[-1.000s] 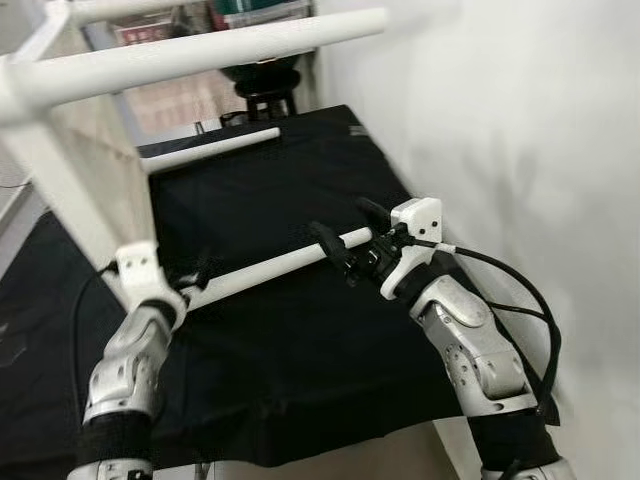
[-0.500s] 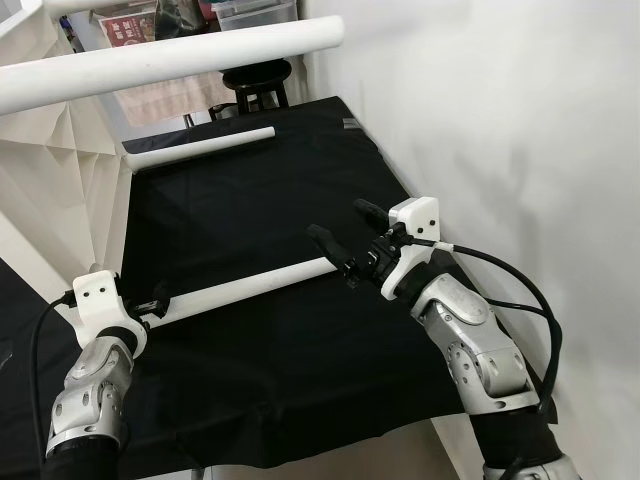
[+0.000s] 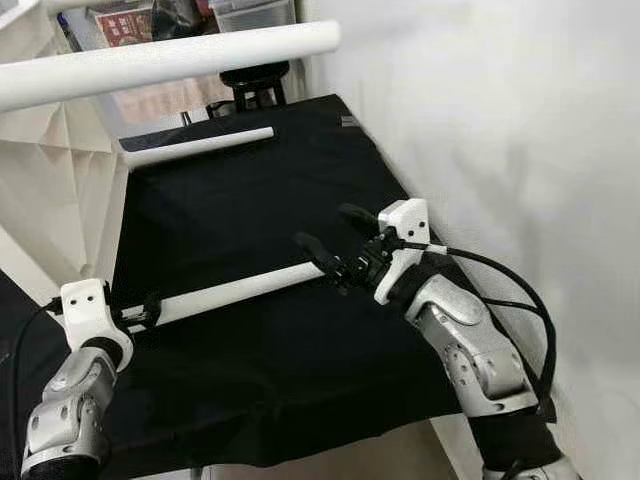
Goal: Building children table
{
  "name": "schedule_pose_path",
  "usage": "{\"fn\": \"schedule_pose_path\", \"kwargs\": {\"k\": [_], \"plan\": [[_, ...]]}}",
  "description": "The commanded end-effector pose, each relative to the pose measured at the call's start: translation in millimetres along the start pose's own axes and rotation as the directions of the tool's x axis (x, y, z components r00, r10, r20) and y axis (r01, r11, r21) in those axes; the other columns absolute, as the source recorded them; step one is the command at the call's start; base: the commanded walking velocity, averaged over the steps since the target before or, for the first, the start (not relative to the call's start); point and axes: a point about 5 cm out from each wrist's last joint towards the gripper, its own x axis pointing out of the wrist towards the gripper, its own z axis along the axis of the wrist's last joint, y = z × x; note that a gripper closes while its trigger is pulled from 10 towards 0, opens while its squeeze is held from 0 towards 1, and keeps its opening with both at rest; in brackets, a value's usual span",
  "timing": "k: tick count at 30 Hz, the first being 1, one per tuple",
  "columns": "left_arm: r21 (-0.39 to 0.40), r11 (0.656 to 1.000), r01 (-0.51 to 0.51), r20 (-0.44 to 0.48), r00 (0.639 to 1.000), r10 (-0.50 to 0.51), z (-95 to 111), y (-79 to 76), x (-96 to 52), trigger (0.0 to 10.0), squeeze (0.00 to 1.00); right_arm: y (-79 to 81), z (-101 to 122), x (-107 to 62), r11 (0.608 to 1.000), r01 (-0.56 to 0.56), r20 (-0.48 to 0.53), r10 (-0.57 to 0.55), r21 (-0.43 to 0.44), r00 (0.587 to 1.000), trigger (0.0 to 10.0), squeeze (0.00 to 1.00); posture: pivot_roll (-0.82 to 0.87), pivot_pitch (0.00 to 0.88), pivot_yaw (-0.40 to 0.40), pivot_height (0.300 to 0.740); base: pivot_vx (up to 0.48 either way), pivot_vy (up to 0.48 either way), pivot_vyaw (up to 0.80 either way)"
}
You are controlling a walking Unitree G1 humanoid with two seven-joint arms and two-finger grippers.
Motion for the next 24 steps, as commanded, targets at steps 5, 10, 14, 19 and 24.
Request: {"fn": "schedule_pose_path", "kwargs": {"k": [5,10,14,19,24], "plan": [[0.027,0.999,-0.020,0.003,1.000,0.020,5,7.0,-4.6,10.0,0.00,4.8,4,1.8,0.999,-0.040,0.003,0.040,-0.002,0.999,10.0,0.00,-0.06,0.115,0.061,0.740,0.000,0.000,0.00],[0.036,0.999,-0.007,0.060,0.998,0.005,19,1.0,-3.9,10.0,0.00,5.2,6,0.8,0.999,-0.048,0.005,0.048,-0.010,0.999,10.0,0.00,-0.06,0.114,0.060,0.740,0.000,0.000,0.00],[0.033,0.999,0.027,0.127,0.991,-0.031,34,-10.2,-3.4,10.0,0.00,2.8,11,0.4,0.998,-0.035,0.018,0.036,-0.043,0.999,10.0,0.00,-0.06,0.113,0.060,0.740,0.000,0.000,0.00],[0.030,0.958,0.285,0.231,0.930,-0.284,52,-62.4,-14.1,10.0,0.00,-14.2,14,-12.4,0.966,0.171,0.046,-0.165,-0.195,0.985,10.0,0.00,-0.07,0.112,0.064,0.740,0.000,0.000,0.00],[0.059,0.957,0.285,0.222,0.931,-0.291,45,-73.6,-16.5,10.0,0.00,-13.4,28,-21.4,0.899,0.229,0.098,-0.208,-0.373,0.973,10.0,0.00,-0.08,0.116,0.075,0.740,0.000,0.000,0.00]]}}
